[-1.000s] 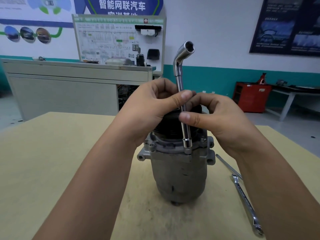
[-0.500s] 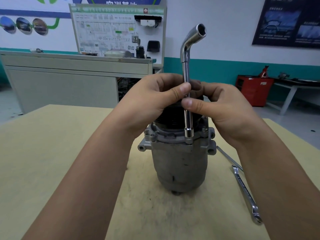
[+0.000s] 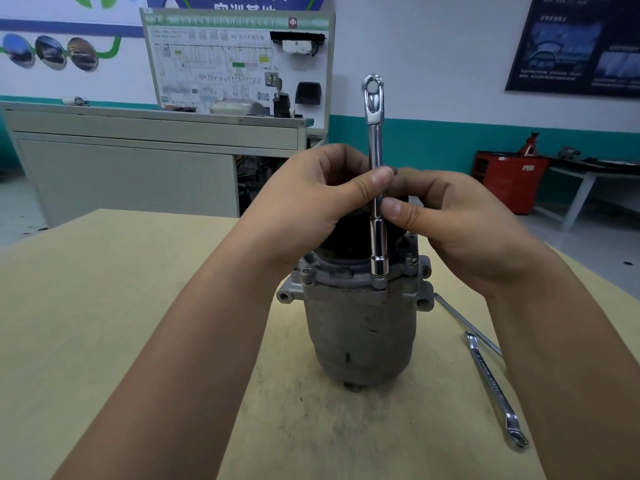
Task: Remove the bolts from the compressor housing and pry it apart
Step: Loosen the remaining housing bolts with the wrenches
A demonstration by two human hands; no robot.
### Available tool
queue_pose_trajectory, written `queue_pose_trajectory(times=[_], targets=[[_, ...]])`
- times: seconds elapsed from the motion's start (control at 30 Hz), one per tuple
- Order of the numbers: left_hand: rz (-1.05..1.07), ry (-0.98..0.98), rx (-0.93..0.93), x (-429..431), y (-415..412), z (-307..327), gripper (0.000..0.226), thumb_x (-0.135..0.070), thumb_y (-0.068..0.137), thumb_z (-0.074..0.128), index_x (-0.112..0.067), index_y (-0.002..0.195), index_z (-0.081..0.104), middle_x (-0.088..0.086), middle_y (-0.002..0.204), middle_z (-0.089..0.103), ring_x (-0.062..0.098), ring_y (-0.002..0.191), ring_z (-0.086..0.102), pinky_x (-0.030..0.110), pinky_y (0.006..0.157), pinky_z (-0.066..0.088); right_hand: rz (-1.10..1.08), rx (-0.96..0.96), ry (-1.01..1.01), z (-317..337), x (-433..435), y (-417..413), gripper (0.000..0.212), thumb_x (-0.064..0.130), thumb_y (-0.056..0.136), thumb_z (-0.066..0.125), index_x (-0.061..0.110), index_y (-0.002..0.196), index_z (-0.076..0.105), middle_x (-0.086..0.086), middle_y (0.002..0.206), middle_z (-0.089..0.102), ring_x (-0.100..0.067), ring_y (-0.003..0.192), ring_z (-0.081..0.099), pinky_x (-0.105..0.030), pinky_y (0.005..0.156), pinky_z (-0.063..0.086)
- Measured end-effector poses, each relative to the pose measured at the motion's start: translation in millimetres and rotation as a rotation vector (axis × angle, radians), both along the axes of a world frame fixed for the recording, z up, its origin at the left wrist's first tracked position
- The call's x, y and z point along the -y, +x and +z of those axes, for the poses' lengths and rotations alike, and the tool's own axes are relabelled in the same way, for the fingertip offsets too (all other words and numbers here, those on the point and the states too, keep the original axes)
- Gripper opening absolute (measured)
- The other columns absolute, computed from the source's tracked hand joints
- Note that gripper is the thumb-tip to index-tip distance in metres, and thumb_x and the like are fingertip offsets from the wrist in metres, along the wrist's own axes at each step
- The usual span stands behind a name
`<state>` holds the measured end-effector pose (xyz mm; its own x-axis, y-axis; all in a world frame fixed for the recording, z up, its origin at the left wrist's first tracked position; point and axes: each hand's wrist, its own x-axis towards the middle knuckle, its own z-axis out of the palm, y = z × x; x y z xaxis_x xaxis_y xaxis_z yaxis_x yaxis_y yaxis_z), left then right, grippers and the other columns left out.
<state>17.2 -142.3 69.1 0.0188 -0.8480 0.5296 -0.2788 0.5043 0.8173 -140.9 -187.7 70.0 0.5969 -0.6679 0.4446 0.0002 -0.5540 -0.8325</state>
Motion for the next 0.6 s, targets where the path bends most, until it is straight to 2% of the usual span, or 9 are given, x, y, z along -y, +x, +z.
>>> queue_pose_trajectory(times=[0.1,0.17,0.2,0.27,0.37,0.47,0.6], targets=[[0.034,-0.005,-0.002,0.9,-0.2,0.3,0.016,-0.041,0.069,0.069,-0.031,0.058,0.063,0.004,0.079,0.071,0.023,0.074,0.067,0.029,0.067,0.051,0.004,-0.010,0.003,0.3,-2.4,0.7,0.044,0.027,0.065,0.067,0.005,0.103,0.066,-0.016,0.108,0.068,-0.021,0.102,0.065,-0.027,0.091,0.052],[0.039,-0.002,-0.012,0.2,-1.0,1.0,0.018,-0.041,0.068,0.070,-0.030,0.055,0.062,-0.003,0.067,0.065,0.012,0.061,0.060,0.020,0.056,0.045,-0.015,-0.002,-0.003,-0.1,-5.0,3.2,0.049,0.027,0.061,0.070,0.002,0.103,0.066,-0.017,0.105,0.068,-0.021,0.098,0.067,-0.027,0.088,0.054],[0.037,0.003,-0.022,0.2,-1.3,1.3,0.018,-0.040,0.067,0.071,-0.030,0.055,0.062,-0.005,0.066,0.065,0.009,0.060,0.059,0.018,0.054,0.044,-0.031,0.004,-0.009,-0.5,-6.1,4.6,0.050,0.027,0.059,0.070,0.002,0.102,0.066,-0.017,0.102,0.068,-0.018,0.094,0.068,-0.024,0.085,0.054],[0.041,0.006,-0.039,0.9,-2.3,1.0,0.018,-0.039,0.066,0.072,-0.030,0.054,0.062,-0.002,0.071,0.066,0.009,0.063,0.059,0.020,0.056,0.045,-0.073,0.013,-0.028,-0.6,-7.1,6.1,0.051,0.028,0.058,0.070,-0.001,0.100,0.066,-0.018,0.099,0.068,-0.015,0.087,0.067,-0.024,0.080,0.054],[0.034,-0.002,-0.035,1.0,-2.7,0.5,0.015,-0.039,0.069,0.070,-0.028,0.062,0.063,-0.002,0.073,0.067,0.009,0.065,0.060,0.020,0.058,0.046,-0.106,0.032,-0.027,-0.3,-5.8,6.3,0.052,0.027,0.058,0.069,-0.007,0.097,0.064,-0.020,0.093,0.068,-0.015,0.083,0.065,-0.029,0.081,0.054],[-0.015,0.000,-0.013,-0.4,-1.9,0.8,0.016,-0.036,0.077,0.063,-0.022,0.082,0.070,0.000,0.080,0.071,0.010,0.078,0.065,0.028,0.074,0.053,-0.091,0.048,-0.011,-0.3,-5.9,6.5,0.041,0.025,0.060,0.068,-0.005,0.088,0.064,-0.007,0.081,0.067,-0.011,0.080,0.065,-0.023,0.078,0.053],[-0.073,-0.001,-0.009,-2.7,0.0,1.3,0.015,-0.025,0.092,0.057,-0.026,0.090,0.072,-0.002,0.091,0.075,0.011,0.091,0.069,0.024,0.084,0.054,-0.067,0.064,0.013,-1.5,-4.4,5.4,0.033,0.024,0.063,0.067,0.000,0.086,0.066,-0.016,0.092,0.069,-0.021,0.091,0.067,-0.026,0.085,0.054]])
